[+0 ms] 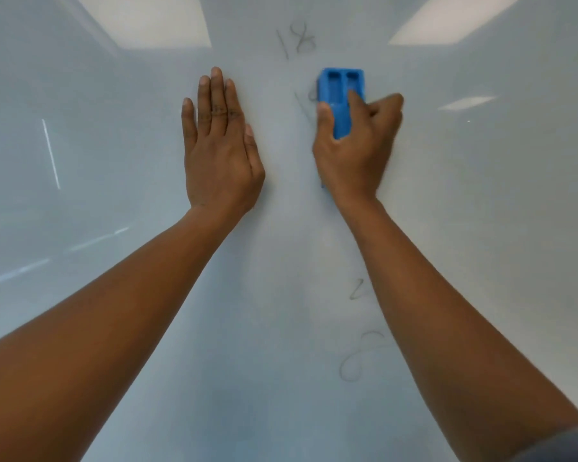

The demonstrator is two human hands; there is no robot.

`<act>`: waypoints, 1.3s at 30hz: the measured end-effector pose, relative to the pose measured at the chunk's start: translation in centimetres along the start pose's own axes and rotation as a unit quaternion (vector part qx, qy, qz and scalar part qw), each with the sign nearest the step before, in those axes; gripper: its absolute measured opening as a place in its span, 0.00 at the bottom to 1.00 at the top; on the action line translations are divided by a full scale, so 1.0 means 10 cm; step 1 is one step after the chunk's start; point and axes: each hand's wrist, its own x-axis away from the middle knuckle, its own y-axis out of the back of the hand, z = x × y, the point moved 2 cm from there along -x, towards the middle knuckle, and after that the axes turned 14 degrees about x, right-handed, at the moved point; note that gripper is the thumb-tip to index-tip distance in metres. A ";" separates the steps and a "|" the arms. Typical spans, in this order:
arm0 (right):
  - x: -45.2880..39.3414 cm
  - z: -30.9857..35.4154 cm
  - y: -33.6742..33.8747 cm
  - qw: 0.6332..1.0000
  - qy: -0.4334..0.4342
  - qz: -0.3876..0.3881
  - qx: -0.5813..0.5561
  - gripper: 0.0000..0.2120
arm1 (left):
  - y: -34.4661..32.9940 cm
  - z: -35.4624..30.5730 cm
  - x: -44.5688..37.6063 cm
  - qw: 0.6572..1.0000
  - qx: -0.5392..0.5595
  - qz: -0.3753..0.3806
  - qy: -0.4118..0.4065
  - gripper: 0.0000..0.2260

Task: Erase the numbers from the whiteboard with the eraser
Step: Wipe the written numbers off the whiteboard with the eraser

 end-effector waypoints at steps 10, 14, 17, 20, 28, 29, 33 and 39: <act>0.19 -0.11 0.12 0.994 0.088 0.052 0.034 0.17 | 0.06 0.05 0.02 1.000 -0.004 0.012 -0.008 0.26; -0.33 0.06 -0.05 0.997 0.030 0.052 0.040 0.18 | 0.04 0.03 0.02 1.000 -0.007 0.007 0.002 0.26; -0.53 0.38 -0.20 0.996 0.057 0.066 0.036 0.19 | 0.02 0.02 0.02 1.000 -0.006 0.007 0.000 0.25; -0.32 0.61 -0.23 0.985 0.136 0.097 0.051 0.19 | 0.03 0.03 0.03 1.000 -0.001 -0.001 -0.004 0.25; -0.37 0.25 -0.16 0.996 0.046 0.043 0.059 0.18 | 0.02 0.02 0.04 1.000 -0.007 -0.005 0.001 0.25; -0.45 0.30 -0.19 0.997 0.037 0.038 0.059 0.18 | 0.01 0.02 0.04 1.000 -0.008 -0.006 0.004 0.25; -0.64 0.51 -0.29 0.995 0.072 0.051 0.051 0.18 | -0.01 0.01 0.05 1.000 -0.010 -0.010 0.008 0.25; -0.38 0.44 -0.15 0.978 0.172 0.104 0.055 0.18 | 0.02 0.02 0.07 1.000 -0.007 -0.006 0.008 0.25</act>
